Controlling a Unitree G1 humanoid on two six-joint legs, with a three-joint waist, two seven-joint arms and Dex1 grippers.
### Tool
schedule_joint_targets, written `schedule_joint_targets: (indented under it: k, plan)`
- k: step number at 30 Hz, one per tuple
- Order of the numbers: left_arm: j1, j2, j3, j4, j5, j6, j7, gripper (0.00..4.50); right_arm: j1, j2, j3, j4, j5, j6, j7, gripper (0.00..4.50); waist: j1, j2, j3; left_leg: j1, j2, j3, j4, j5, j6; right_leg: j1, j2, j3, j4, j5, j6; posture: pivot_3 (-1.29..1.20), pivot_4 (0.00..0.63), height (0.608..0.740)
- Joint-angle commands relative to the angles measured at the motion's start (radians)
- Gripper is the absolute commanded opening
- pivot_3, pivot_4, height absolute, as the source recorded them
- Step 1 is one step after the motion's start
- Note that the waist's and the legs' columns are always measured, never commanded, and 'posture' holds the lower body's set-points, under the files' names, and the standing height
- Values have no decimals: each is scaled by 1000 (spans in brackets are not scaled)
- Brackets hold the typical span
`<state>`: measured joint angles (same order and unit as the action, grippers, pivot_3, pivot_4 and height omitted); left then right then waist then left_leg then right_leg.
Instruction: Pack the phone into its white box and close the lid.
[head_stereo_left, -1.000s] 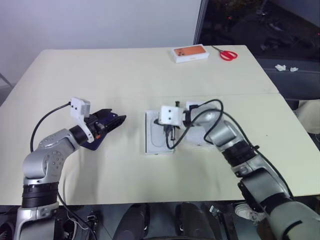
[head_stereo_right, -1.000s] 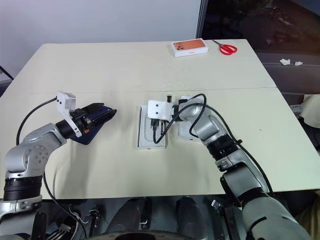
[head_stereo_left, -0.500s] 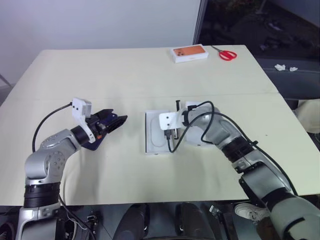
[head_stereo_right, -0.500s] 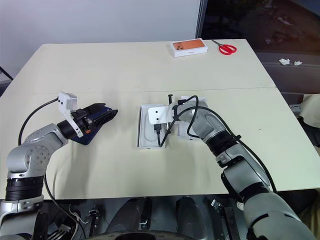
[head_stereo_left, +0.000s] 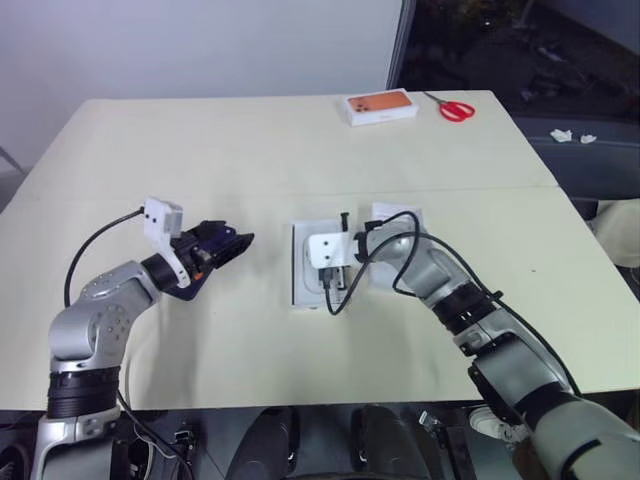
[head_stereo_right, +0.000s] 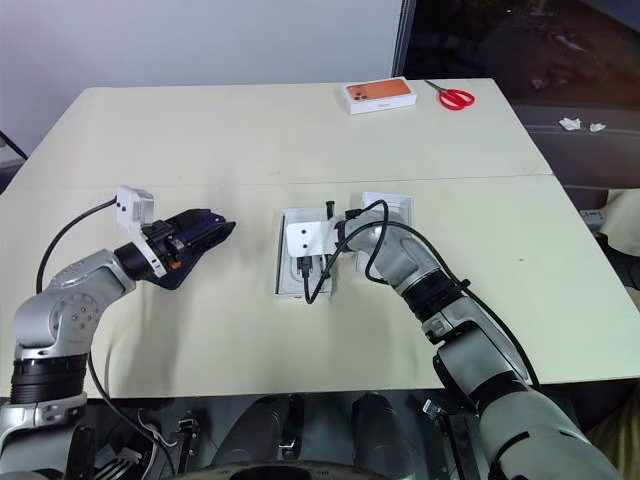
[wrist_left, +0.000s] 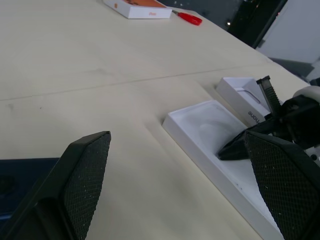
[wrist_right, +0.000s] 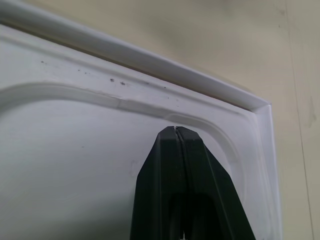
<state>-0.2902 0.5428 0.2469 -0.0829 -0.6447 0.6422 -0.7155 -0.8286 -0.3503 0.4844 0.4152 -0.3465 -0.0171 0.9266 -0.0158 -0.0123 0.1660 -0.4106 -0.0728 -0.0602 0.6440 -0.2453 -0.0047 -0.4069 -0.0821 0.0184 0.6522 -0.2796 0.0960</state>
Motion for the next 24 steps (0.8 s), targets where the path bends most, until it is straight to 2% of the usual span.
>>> schedule_joint_targets:
  k: [1, 16, 24]
  plan:
    - [-5, 9, 17, -35, -8, -14, 0, 4500, -35, -36, -59, -70, 41, 24, 31, 19, 2, 0, 0, 0, 0, 0, 0, 0, 0, 0, 0, 0, 0, 0, 0, 0, 150, 740]
    - [-18, 1, 10, -21, -6, -19, -5, 4500, -92, -117, -83, -5, 5, 7, 18, 19, -2, 0, 0, 0, 0, 0, -1, 0, 0, 0, 0, 0, 0, 0, 0, 0, 150, 740]
    - [-26, 0, 9, -10, -3, -23, -7, 4500, -75, -151, -77, -16, 0, 7, 31, 19, -1, 0, 0, 0, 0, 0, -1, 0, 0, 0, 0, 0, 0, 0, 0, 0, 150, 740]
